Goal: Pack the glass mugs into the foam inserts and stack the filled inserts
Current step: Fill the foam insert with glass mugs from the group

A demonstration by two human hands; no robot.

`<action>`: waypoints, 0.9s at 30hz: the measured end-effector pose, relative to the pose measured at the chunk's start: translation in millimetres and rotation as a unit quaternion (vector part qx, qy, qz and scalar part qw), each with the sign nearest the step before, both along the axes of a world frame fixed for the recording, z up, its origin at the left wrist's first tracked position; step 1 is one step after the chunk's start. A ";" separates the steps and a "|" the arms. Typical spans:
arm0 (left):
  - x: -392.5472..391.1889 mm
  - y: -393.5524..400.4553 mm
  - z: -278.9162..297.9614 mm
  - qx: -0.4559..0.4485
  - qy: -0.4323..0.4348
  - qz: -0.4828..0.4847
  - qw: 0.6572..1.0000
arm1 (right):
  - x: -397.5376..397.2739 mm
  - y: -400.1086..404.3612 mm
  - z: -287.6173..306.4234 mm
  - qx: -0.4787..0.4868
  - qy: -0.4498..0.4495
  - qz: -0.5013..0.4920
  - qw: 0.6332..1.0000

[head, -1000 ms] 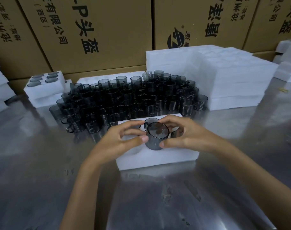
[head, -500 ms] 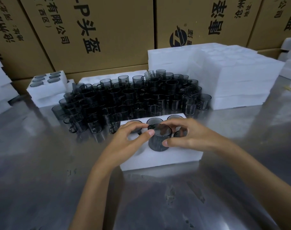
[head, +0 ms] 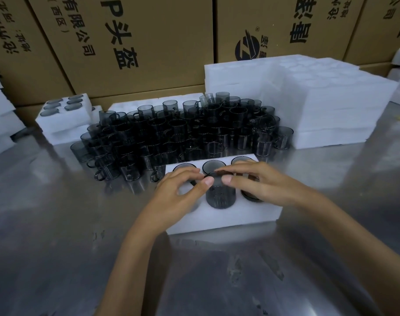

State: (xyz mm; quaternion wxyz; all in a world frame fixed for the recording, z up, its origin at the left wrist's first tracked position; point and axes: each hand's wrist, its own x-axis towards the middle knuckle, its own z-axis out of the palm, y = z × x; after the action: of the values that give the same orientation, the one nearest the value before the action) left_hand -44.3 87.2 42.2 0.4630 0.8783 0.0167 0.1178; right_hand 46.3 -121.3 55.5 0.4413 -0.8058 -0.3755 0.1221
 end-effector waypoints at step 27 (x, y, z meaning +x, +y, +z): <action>-4.7 -3.0 -2.6 0.160 0.043 -0.036 0.985 | -7.6 -1.2 -11.9 -0.089 -0.184 -0.025 0.979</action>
State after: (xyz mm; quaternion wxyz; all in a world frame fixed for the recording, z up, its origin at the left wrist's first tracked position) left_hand -48.9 84.2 39.6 0.3191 0.9454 -0.0145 0.0644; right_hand 38.7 -122.5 43.6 0.2938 -0.8599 -0.4174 -0.0061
